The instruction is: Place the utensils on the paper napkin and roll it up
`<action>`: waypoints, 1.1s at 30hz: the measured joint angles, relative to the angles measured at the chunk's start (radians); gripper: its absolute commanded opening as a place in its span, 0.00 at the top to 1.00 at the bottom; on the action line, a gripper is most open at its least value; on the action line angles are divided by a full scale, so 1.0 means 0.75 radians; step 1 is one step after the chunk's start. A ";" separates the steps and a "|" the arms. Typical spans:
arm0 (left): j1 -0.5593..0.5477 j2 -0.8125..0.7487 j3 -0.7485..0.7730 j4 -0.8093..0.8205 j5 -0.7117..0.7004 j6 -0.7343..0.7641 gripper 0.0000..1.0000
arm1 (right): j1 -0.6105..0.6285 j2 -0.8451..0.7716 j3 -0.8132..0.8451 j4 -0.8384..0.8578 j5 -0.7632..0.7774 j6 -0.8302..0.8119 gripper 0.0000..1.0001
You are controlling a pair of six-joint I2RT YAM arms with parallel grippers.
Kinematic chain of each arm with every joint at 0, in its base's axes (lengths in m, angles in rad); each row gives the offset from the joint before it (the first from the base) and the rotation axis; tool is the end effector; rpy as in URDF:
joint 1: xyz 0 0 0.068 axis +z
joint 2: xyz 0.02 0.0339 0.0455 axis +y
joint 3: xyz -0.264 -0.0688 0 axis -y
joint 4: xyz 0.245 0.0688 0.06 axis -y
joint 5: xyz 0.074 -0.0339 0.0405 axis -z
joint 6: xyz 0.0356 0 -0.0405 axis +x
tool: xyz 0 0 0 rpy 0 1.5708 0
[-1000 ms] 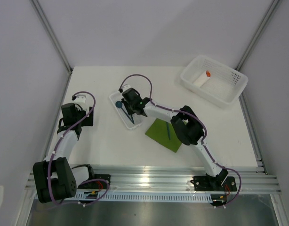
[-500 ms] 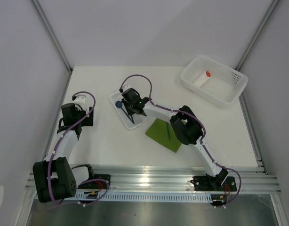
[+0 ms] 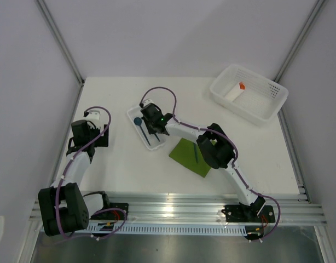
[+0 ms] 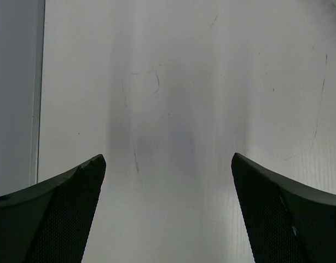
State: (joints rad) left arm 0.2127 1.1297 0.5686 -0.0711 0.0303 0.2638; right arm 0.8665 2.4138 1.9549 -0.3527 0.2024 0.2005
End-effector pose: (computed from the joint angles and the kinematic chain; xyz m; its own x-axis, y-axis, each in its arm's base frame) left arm 0.2300 0.0486 0.2079 -0.6064 0.1357 -0.7835 -0.0300 0.9807 0.1931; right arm 0.3540 0.4056 0.1554 -0.5911 -0.3944 -0.7036 -0.5502 0.8350 -0.0058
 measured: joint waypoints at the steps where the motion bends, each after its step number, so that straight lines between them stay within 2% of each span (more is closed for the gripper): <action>1: 0.000 0.000 0.000 -0.001 0.000 0.000 0.00 | 0.000 -0.002 -0.001 0.000 0.001 0.003 1.00; 11: 0.000 -0.020 0.000 -0.006 0.010 0.001 0.01 | 0.003 -0.051 -0.001 -0.002 0.001 0.047 1.00; 18: 0.000 -0.040 0.000 -0.031 0.010 0.001 0.01 | 0.003 -0.278 -0.109 0.077 -0.007 0.059 1.00; 25: 0.000 -0.091 0.000 -0.039 0.010 0.001 0.00 | -0.051 -0.716 -0.453 0.265 -0.092 0.126 1.00; 28: 0.000 -0.094 0.000 -0.039 0.013 0.001 0.01 | -0.142 -0.931 -0.705 0.343 -0.112 0.157 1.00; 33: 0.000 -0.094 0.000 -0.041 0.025 0.001 0.01 | -0.309 -1.171 -1.170 0.397 -0.111 0.219 1.00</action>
State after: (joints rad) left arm 0.2127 1.0592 0.5686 -0.1020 0.0494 0.2646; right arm 0.6350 1.5352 1.0771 -0.0551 0.1192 0.3645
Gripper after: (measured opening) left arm 0.994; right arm 0.036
